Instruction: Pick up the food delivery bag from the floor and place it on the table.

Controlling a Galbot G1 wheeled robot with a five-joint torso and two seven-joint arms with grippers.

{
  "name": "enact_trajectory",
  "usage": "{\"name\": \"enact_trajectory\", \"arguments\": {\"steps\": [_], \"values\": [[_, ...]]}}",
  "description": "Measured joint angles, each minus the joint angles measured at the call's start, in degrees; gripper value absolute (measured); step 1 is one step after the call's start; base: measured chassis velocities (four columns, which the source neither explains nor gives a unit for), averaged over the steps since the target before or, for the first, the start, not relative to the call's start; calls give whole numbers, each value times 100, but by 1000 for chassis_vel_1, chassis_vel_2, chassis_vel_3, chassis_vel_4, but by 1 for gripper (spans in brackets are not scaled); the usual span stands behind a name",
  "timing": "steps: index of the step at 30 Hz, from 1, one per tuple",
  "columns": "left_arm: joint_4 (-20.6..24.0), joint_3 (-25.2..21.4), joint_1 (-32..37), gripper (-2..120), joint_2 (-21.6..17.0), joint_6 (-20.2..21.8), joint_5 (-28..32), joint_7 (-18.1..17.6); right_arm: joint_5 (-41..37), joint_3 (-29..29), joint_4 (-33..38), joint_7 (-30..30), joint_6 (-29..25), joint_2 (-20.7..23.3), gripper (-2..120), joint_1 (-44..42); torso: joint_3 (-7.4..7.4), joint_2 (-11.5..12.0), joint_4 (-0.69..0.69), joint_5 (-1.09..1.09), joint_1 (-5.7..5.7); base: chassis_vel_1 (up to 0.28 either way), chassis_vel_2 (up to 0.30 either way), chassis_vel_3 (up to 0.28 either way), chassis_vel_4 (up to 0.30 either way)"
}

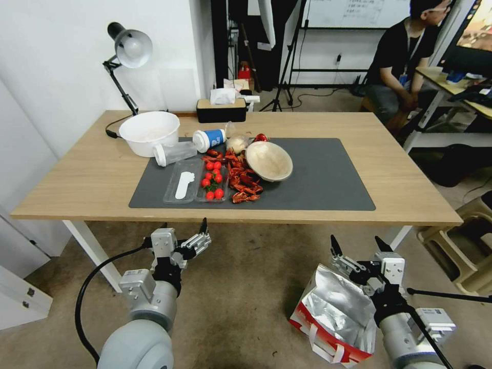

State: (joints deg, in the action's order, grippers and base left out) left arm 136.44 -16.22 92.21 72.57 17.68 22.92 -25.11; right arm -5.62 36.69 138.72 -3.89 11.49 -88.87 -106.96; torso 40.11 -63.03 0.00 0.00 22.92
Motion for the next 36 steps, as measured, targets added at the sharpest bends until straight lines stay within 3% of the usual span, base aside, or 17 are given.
{"name": "enact_trajectory", "arguments": {"steps": [17, 27, 36], "values": [[25, -22, 158, 100, 71, -52, -58, 10, 32, 5, 28, -4, -46, 6, 100, -15, 0, 0, 0, 0, 0, 0, 0, 0, 0], [-35, -39, 257, 100, 78, -416, -117, 16, 71, 16, 44, -3, -60, 23, 100, -34, 0, 0, 0, 0, 0, 0, 0, 0, 0], [-18, -47, 260, 100, 91, -324, -101, -42, 117, -1, 27, -5, -72, 7, 100, -41, -27, 57, -1, 0, -28, 0, 0, 0, 0]]}}
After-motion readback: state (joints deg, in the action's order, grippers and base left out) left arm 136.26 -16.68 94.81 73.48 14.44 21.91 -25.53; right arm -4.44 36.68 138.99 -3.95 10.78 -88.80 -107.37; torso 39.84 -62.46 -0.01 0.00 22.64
